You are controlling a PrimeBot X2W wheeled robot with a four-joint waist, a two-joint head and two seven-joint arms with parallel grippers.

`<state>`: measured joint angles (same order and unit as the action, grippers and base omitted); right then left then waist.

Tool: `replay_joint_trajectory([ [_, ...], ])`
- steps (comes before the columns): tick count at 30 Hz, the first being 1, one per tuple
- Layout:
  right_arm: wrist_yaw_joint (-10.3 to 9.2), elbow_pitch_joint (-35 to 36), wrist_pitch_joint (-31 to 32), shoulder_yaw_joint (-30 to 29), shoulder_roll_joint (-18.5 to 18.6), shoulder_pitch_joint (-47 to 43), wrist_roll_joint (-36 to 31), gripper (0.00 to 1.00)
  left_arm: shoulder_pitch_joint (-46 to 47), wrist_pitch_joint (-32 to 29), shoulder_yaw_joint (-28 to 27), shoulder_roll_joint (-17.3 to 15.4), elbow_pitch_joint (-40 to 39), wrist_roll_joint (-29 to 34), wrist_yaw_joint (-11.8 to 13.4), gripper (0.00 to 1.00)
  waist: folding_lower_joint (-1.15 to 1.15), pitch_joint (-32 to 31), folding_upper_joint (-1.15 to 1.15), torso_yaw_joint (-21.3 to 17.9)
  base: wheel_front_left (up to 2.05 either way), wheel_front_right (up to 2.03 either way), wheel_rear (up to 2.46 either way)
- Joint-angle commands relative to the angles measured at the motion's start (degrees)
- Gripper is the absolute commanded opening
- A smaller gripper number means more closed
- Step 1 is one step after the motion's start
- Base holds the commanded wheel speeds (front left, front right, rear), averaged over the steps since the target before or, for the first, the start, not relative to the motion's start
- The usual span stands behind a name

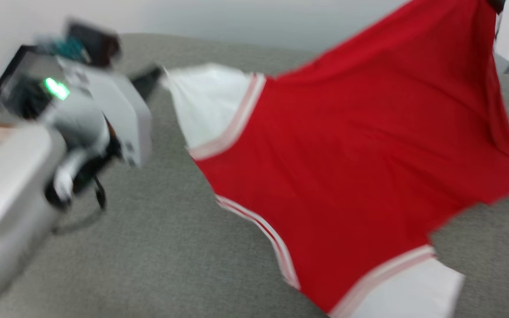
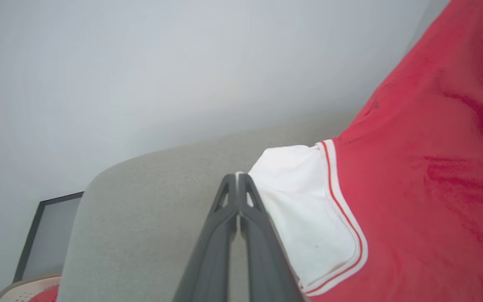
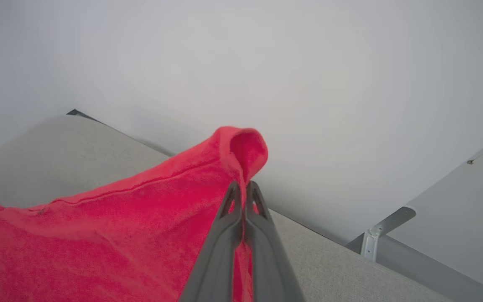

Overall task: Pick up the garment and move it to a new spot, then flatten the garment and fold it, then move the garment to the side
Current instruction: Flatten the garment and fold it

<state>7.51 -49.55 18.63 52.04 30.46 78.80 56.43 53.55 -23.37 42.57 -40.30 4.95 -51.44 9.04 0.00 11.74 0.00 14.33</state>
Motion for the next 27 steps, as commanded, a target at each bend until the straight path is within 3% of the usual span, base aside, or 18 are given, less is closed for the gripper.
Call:
replay_joint_trajectory([
  [1, -0.04, -0.7, -1.1, -0.5, -0.5, 1.0, -0.4, 0.00, 1.9, -0.6, -0.1, -0.1, 1.4, 0.6, -0.4, 0.00, 0.00, -1.8, 0.00, -2.6, 0.00, 0.00, 0.00],
  [11, -0.04, -11.1, -11.7, -3.5, -8.0, 7.6, -3.4, 0.00, 25.4, 0.7, -0.7, 5.6, 24.5, 6.1, -7.5, 0.00, 0.00, -1.9, 0.00, -9.4, 0.00, 0.00, 0.00],
  [20, -0.04, -16.3, -16.6, -5.0, -12.5, 12.0, -3.8, 0.00, 41.6, 10.0, -1.3, 9.9, 43.4, 11.0, -10.8, 0.00, 0.00, -0.2, 0.00, -14.2, 0.00, 0.00, 0.00],
  [27, -0.04, -16.5, -18.8, -5.3, -12.6, 14.6, -3.5, 0.00, 49.9, 17.0, -1.9, 11.9, 52.7, 12.0, -12.6, 0.00, 0.00, 3.7, 0.00, -16.3, 0.00, 0.00, 0.00],
])
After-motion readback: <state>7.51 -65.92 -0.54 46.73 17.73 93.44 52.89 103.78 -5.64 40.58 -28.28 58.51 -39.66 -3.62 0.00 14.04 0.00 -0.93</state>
